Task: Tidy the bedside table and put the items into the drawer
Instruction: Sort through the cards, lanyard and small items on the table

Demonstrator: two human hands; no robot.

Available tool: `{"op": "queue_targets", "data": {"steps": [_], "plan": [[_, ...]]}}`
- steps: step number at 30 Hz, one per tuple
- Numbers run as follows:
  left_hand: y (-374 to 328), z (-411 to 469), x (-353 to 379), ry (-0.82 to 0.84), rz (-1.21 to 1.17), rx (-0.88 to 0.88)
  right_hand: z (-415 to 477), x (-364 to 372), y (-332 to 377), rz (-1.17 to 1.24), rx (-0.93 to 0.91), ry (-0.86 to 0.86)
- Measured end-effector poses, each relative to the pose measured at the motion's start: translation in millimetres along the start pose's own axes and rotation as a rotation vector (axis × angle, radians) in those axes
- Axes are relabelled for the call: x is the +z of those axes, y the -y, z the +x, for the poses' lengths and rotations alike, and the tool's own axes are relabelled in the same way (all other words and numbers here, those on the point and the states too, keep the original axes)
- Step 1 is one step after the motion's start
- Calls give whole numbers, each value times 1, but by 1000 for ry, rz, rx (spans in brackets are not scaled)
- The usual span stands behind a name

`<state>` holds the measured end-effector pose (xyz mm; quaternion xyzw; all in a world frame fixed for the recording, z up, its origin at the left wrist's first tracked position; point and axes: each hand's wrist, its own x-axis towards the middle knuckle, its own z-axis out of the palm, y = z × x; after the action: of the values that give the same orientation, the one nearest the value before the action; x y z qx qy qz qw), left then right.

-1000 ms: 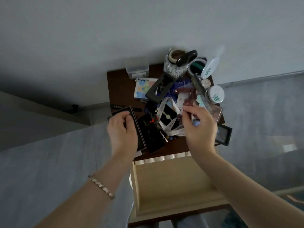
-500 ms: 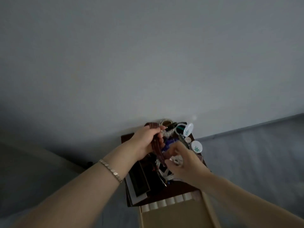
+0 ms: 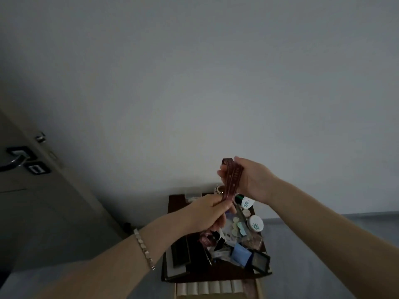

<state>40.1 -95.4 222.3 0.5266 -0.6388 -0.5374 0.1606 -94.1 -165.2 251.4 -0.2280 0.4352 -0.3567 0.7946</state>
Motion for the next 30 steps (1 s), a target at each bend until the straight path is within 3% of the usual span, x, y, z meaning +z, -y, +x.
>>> {"op": "queue_targets", "data": {"steps": [4, 8, 11, 17, 20, 24, 27, 30], "plan": [[-2, -8, 4, -58, -110, -69, -32, 4, 16, -230, -91, 78], [-17, -7, -10, -270, -900, -18, -59, 9, 17, -733, -268, 127], [-31, -12, -19, -258, -1198, 94, -70, 9, 12, -975, -340, 148], [-46, -8, -14, -418, -994, 53, -78, -4, -9, -1374, -354, 243], [-50, -9, -9, -488, -875, 87, -78, -15, -18, -1405, -370, 212], [-62, -11, 2, -477, -693, 266, -76, -25, -26, -1053, -424, 122], [-71, -14, 11, -460, -429, 401, -73, -23, -29, -830, -515, 178], [-76, -20, 11, -424, -316, 460, -70, -18, -31, -677, -558, 239]]}}
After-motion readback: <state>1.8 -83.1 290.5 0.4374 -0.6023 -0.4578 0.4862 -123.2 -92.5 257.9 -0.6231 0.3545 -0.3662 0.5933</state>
